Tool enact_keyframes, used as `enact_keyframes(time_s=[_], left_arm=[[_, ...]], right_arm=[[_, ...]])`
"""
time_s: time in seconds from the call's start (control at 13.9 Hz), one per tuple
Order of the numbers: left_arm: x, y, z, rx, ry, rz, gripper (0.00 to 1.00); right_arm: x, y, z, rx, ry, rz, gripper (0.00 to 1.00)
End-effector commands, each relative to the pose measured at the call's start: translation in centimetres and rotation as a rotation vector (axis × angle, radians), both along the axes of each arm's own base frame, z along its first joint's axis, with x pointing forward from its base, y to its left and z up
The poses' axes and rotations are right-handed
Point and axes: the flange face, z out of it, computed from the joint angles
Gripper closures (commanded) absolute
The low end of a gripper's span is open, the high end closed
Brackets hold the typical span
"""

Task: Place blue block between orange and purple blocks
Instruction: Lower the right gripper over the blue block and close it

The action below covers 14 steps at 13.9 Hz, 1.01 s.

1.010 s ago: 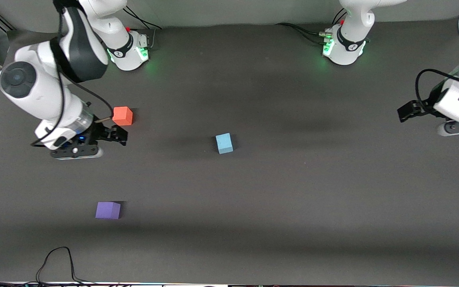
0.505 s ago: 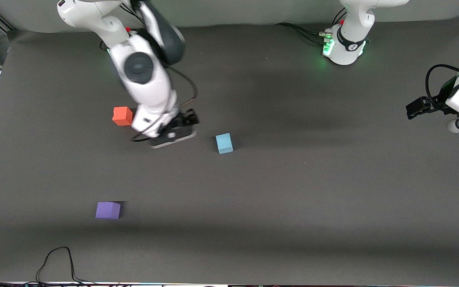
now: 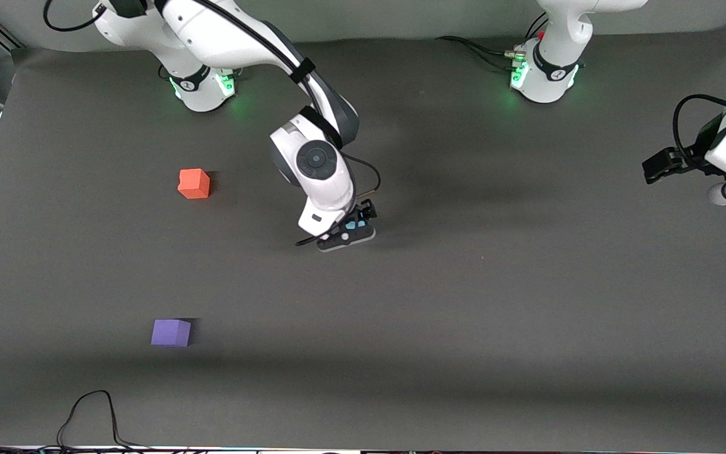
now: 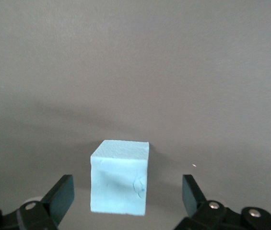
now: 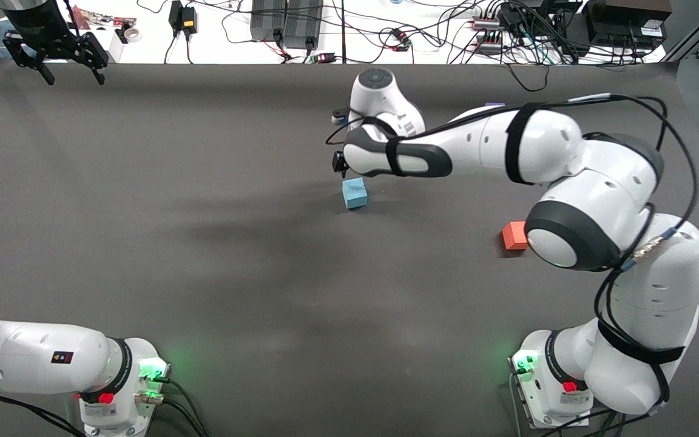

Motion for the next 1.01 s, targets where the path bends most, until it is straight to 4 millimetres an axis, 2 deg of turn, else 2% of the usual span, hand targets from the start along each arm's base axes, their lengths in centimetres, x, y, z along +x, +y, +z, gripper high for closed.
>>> enact_keyframes(time_s=[0.0, 0.14, 0.29, 0.36, 0.58, 0.65, 0.72, 0.79, 0.87, 0.94], left_arm=[[0.9, 1.0, 1.3, 0.005, -0.016, 0.039, 0.0], [0.9, 1.2, 2.3, 0.003, -0.033, 0.042, 0.0], [0.5, 3.4, 2.7, 0.001, -0.029, 0.073, 0.0], [0.5, 3.9, 2.7, -0.019, -0.028, 0.083, 0.0], [0.6, 4.2, 2.7, -0.031, -0.033, 0.091, 0.0], [0.5, 4.1, 2.7, -0.033, -0.033, 0.091, 0.0], [0.5, 4.1, 2.7, -0.033, -0.033, 0.09, 0.0], [0.5, 4.1, 2.7, -0.033, -0.035, 0.089, 0.0], [0.5, 4.1, 2.7, -0.033, -0.035, 0.089, 0.0], [0.5, 4.0, 2.8, -0.033, -0.036, 0.088, 0.0]], right_arm=[[0.1, 1.0, -0.8, 0.008, -0.003, -0.026, 0.0], [-0.2, 0.8, -2.0, -0.003, 0.011, -0.04, 0.0], [-1.0, 1.7, -3.5, -0.01, 0.013, -0.063, 0.0], [-1.1, 1.8, -4.4, -0.015, 0.015, -0.074, 0.0], [-1.8, 2.2, -5.7, -0.019, 0.015, -0.098, 0.0], [-2.1, 2.5, -6.1, -0.015, 0.008, -0.093, 0.12], [-2.2, 2.6, -6.3, -0.016, 0.009, -0.092, 0.43], [-2.1, 2.5, -6.3, -0.016, 0.009, -0.088, 0.63], [-2.1, 2.5, -6.3, -0.017, 0.01, -0.087, 0.73], [-1.8, 2.2, -6.2, -0.018, 0.01, -0.089, 0.76]])
